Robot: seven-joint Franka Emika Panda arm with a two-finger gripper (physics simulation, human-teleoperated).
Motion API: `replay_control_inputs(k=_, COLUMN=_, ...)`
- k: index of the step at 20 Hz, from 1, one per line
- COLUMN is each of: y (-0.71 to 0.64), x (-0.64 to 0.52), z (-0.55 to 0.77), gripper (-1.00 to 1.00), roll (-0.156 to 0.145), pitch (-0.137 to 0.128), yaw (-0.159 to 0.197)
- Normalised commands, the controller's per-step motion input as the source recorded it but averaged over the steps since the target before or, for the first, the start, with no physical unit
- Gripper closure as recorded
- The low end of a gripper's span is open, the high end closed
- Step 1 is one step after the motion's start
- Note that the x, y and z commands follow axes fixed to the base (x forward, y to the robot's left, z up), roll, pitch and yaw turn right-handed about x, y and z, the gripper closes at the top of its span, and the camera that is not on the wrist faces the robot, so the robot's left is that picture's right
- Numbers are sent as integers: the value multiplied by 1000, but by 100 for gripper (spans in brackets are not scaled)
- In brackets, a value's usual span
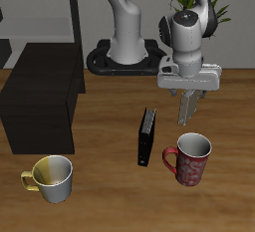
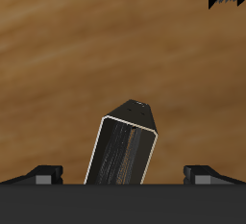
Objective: Place the yellow book flat on top of the shelf
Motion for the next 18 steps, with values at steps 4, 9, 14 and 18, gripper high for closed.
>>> replay_control_inputs(k=4, y=57, x=78, z=-398, gripper=-100, roll=28, pitch=65, yaw=11)
replay_control_inputs(k=9, y=-42, x=-16, z=-100, gripper=100, roll=6, pitch=23, yaw=-9)
replay_control_inputs(k=14, y=-228, x=48, z=152, gripper=100, roll=-20, pitch=6, yaw=0)
replay_control_inputs(k=18, y=-385, x=91, z=258, gripper=100, roll=-35, pitch=-15, yaw=30)
